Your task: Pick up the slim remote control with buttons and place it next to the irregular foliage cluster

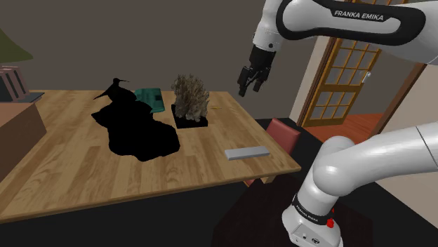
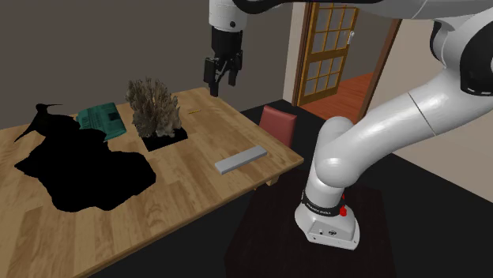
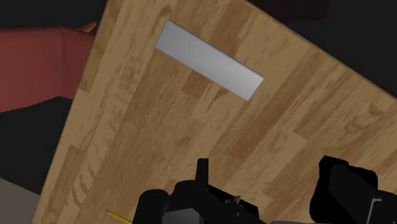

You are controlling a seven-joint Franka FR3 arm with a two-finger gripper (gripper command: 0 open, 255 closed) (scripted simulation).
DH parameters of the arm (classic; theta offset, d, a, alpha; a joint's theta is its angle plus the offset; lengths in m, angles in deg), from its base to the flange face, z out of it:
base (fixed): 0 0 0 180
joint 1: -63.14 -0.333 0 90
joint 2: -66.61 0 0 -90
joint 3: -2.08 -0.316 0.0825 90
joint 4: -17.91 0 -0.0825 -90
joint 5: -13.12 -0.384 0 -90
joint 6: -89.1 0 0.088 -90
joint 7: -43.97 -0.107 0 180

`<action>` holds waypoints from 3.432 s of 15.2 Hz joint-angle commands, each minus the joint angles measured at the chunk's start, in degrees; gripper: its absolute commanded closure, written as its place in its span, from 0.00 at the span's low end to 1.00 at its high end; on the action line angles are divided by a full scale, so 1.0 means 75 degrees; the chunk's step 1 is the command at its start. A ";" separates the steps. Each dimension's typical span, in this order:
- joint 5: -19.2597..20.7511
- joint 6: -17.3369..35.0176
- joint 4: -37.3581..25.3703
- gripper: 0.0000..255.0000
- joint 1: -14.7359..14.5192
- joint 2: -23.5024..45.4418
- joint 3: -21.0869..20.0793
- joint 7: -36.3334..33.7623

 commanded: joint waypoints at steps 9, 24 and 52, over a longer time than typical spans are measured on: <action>0.0412 0.1277 0.1990 0.00 -0.0725 -0.0217 0.0930 0.2656; 0.1652 0.3903 0.4162 0.00 -0.1321 0.0992 0.2650 0.6520; 0.1626 0.3694 0.4083 1.00 -0.1325 0.0861 0.2611 0.6513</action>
